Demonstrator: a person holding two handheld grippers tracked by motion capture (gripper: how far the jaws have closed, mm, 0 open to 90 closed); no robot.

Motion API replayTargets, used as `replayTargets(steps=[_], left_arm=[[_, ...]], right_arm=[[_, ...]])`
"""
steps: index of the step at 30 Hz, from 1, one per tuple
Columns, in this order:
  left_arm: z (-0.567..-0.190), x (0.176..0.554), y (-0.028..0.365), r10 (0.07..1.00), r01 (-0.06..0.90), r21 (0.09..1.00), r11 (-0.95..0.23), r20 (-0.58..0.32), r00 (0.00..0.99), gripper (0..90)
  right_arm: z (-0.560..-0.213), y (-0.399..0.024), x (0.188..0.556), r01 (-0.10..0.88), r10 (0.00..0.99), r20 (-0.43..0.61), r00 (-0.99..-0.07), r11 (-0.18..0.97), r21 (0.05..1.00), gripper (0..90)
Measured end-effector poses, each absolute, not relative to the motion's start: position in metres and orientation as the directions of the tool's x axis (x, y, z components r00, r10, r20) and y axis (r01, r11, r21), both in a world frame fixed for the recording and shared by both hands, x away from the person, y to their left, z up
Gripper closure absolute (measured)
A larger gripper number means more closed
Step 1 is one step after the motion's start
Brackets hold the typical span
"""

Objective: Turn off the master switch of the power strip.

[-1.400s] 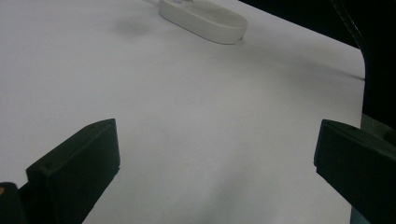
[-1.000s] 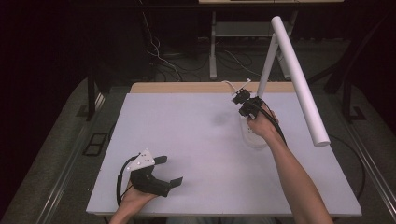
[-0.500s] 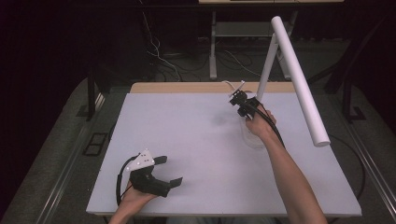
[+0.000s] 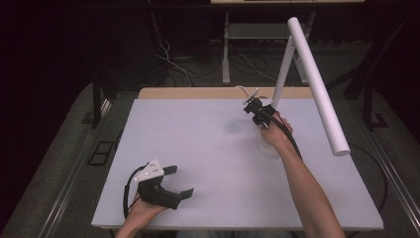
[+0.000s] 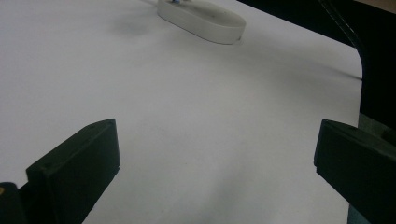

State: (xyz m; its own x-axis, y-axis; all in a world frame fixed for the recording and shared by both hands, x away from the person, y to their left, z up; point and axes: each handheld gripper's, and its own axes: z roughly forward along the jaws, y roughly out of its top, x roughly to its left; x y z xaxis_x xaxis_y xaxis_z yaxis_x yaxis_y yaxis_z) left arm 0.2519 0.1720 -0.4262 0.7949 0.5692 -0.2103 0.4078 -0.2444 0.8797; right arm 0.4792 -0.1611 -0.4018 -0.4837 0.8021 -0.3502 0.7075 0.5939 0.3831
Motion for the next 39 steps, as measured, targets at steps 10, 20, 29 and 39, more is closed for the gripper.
replayTargets(steps=[10, 20, 29, 39], left_arm=[[-0.4261, 0.2517, 0.1715, 0.568, 0.407, 0.879, -0.247, -0.209, 0.796, 0.0], [-0.4263, 0.2513, 0.171, 0.568, 0.403, 0.879, -0.255, -0.201, 0.798, 0.0], [-0.4269, 0.2519, 0.1715, 0.571, 0.406, 0.878, -0.254, -0.202, 0.796, 0.0], [-0.427, 0.2513, 0.1715, 0.568, 0.402, 0.878, -0.259, -0.198, 0.798, 0.0]], right_arm=[[-0.4052, -0.1642, 0.4788, 0.711, 0.804, -0.352, -0.479, 0.591, 0.381, 89.3], [-0.4084, -0.1647, 0.4737, 0.704, 0.82, -0.357, -0.447, 0.569, 0.425, 89.5], [-0.4079, -0.1683, 0.4722, 0.725, 0.851, -0.315, -0.42, 0.523, 0.449, 89.7], [-0.4093, -0.1677, 0.4742, 0.733, 0.854, -0.328, -0.403, 0.516, 0.443, 89.6]])
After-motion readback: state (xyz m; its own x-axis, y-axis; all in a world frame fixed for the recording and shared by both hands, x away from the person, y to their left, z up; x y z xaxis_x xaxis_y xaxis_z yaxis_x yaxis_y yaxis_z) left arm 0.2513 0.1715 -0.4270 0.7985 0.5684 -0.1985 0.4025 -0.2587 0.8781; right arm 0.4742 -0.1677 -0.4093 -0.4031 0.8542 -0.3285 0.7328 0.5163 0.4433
